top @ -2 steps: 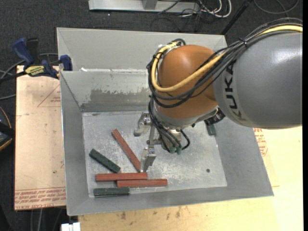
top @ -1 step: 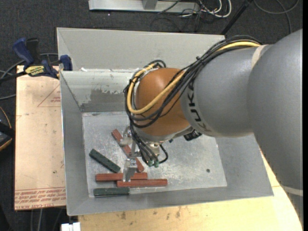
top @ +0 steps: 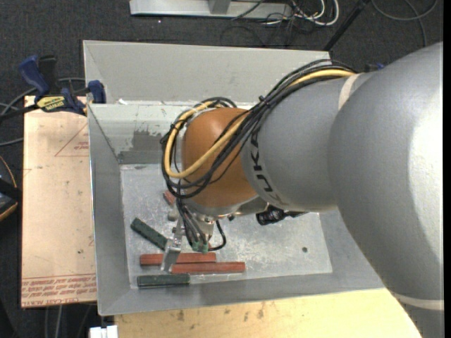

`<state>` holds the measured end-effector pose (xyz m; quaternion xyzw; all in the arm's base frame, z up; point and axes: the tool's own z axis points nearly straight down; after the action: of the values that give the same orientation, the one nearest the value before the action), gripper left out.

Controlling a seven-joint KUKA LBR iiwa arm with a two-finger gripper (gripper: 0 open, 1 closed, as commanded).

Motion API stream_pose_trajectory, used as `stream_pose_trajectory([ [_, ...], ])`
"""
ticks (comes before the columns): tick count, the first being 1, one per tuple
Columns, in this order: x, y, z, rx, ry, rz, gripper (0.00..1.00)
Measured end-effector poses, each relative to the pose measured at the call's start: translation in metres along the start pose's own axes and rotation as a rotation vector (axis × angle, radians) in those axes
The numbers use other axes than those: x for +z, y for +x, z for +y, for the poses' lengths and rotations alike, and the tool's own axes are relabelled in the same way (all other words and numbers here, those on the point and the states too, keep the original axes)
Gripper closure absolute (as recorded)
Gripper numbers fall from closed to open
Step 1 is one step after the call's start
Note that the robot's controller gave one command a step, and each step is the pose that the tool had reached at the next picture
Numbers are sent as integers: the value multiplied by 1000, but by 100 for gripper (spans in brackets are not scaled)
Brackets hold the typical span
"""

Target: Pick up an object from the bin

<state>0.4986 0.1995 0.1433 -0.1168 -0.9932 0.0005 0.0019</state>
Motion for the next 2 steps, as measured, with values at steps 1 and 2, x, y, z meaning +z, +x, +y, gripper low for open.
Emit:
stream_pose_trajectory([
  [1, 21, 3, 19, -146, -2, -4, 0],
  [2, 48, 4, 22, 41, -7, -11, 0],
])
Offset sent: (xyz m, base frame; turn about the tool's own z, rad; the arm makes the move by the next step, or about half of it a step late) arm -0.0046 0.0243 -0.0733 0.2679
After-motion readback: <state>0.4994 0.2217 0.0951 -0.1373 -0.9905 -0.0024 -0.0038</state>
